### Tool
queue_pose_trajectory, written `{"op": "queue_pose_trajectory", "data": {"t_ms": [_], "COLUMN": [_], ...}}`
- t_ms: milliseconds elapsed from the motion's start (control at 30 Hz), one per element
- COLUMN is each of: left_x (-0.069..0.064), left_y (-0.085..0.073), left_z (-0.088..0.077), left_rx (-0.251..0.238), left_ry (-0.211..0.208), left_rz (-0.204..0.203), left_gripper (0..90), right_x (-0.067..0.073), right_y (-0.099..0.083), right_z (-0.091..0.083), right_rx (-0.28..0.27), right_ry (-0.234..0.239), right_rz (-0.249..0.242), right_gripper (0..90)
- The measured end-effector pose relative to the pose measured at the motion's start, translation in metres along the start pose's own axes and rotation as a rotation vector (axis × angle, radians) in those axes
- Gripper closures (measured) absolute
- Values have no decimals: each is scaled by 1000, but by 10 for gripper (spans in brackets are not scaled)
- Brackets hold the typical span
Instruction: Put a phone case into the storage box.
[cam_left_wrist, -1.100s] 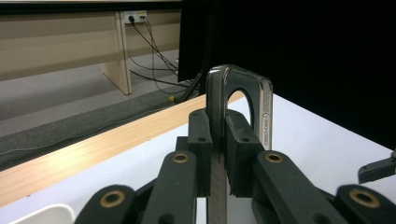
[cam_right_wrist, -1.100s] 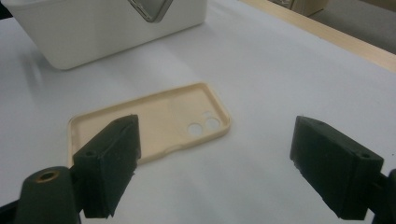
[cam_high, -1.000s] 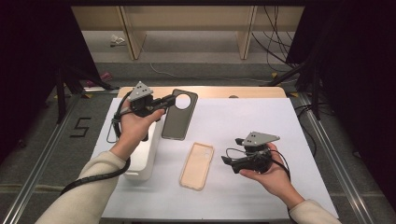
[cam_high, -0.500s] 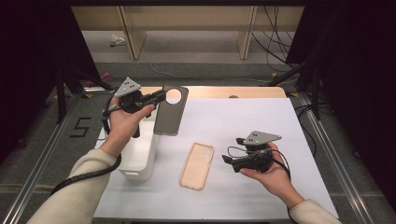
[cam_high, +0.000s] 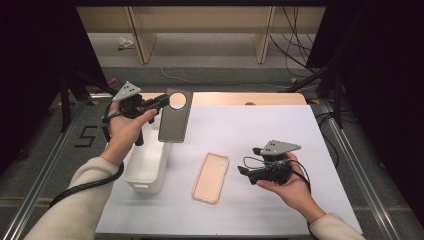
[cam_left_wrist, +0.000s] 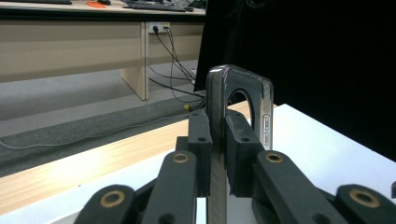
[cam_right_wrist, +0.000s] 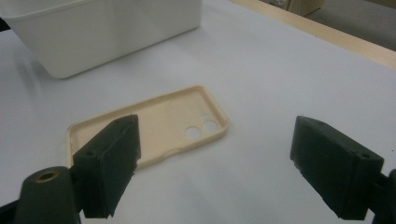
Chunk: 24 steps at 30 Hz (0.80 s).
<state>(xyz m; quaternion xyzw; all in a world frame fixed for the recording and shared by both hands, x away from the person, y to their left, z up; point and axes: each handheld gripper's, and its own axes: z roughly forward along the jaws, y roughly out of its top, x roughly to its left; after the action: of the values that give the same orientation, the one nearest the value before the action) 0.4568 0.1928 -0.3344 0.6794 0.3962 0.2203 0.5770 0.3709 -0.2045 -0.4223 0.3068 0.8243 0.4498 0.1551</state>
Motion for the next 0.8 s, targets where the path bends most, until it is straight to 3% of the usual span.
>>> {"op": "queue_pose_trajectory", "data": {"t_ms": [800], "left_x": [35], "left_y": [3], "left_z": [-5], "left_rx": [-2], "left_ry": [52], "left_rz": [-7], "left_gripper": [816], "right_x": [-2], "right_y": [-1], "right_z": [0], "right_rx": [-1], "right_ry": [1], "right_rz": [20], "right_gripper": [169]}}
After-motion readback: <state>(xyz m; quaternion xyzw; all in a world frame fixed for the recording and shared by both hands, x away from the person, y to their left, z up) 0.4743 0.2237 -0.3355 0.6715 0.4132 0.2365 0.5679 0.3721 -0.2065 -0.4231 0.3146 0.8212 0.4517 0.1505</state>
